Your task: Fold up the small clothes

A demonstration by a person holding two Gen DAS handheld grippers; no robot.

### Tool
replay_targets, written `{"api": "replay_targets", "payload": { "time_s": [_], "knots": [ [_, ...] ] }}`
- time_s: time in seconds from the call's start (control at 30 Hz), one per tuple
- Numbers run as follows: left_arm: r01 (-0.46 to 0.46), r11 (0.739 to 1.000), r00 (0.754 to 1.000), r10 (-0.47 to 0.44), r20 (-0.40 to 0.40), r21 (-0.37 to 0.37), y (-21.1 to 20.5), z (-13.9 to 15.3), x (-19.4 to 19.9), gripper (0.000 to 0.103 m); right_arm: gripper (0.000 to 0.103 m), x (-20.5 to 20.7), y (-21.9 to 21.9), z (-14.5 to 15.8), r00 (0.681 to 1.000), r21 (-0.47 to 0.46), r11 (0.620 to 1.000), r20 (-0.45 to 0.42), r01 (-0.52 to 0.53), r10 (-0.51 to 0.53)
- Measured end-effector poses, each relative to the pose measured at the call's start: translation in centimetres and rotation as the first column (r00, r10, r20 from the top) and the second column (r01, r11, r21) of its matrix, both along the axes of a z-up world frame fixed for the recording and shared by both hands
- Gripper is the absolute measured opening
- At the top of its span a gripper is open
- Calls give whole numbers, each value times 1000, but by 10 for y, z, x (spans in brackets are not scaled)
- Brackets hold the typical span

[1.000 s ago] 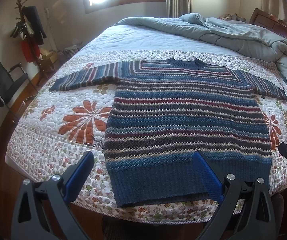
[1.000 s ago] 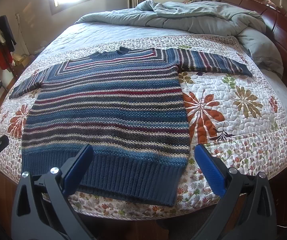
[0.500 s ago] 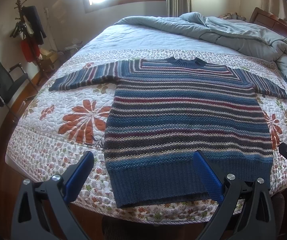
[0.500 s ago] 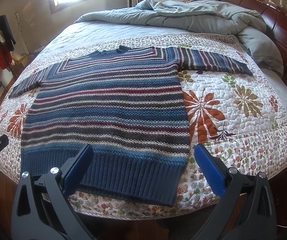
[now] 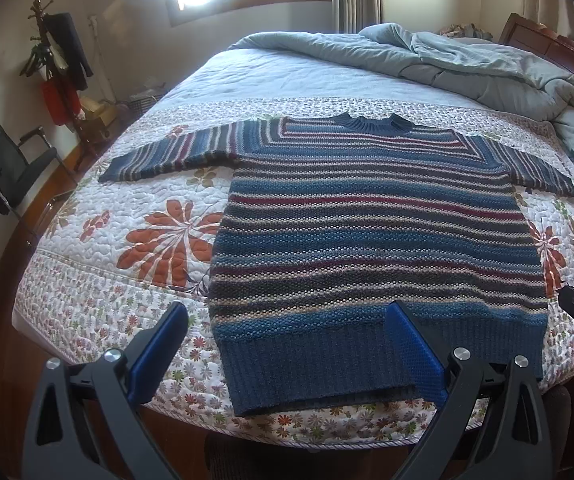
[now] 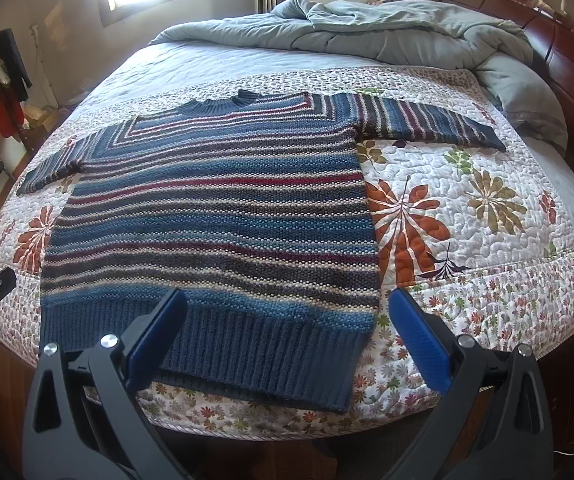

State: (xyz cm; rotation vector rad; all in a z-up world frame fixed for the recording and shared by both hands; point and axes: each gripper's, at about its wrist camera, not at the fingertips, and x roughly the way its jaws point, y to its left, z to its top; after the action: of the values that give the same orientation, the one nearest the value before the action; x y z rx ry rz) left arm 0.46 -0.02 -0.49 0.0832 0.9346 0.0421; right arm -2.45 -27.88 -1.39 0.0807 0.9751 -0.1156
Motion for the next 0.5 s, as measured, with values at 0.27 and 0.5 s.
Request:
{"api": "replay_targets", "payload": {
  "time_s": [0.27,0.5],
  "knots": [
    [0,1000,1000,0,-4,3,-2,-1,2,99,100,1,-1,-3,1000,1,1000,-3,-2,2],
    [4,1000,1000,-4,-18,10,-4,-6,8,99,100,7,-4,-9,1000,4,1000,-13,-8,8]
  ]
}}
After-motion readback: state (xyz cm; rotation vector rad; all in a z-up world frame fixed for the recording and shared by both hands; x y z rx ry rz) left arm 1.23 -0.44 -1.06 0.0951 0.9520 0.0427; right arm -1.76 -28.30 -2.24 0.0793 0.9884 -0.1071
